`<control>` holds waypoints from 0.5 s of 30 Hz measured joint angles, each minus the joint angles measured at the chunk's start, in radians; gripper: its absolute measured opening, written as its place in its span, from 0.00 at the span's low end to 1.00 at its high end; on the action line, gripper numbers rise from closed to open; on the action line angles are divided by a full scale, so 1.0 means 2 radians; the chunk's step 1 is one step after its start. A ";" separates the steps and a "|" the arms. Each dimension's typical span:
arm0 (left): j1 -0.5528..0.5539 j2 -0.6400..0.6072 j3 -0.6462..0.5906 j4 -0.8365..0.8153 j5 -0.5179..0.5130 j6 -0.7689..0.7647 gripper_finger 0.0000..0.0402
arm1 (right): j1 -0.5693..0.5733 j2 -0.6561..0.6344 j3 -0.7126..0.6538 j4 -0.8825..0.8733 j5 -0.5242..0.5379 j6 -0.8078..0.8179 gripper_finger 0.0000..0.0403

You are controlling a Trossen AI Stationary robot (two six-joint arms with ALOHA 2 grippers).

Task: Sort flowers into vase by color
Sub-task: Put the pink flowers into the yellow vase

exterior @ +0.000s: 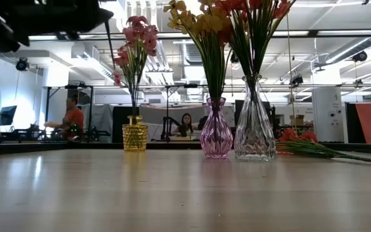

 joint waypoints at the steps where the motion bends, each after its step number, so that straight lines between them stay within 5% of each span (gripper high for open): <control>1: 0.023 0.006 0.000 -0.001 0.027 -0.022 0.00 | 0.000 0.000 0.000 0.000 0.000 -0.002 0.54; 7: 0.139 0.044 0.000 0.000 0.109 -0.119 0.00 | 0.000 0.000 -0.001 0.000 0.000 -0.007 0.54; 15: 0.217 0.104 -0.001 0.025 0.224 -0.159 0.00 | -0.005 0.000 -0.002 0.000 0.000 -0.019 0.54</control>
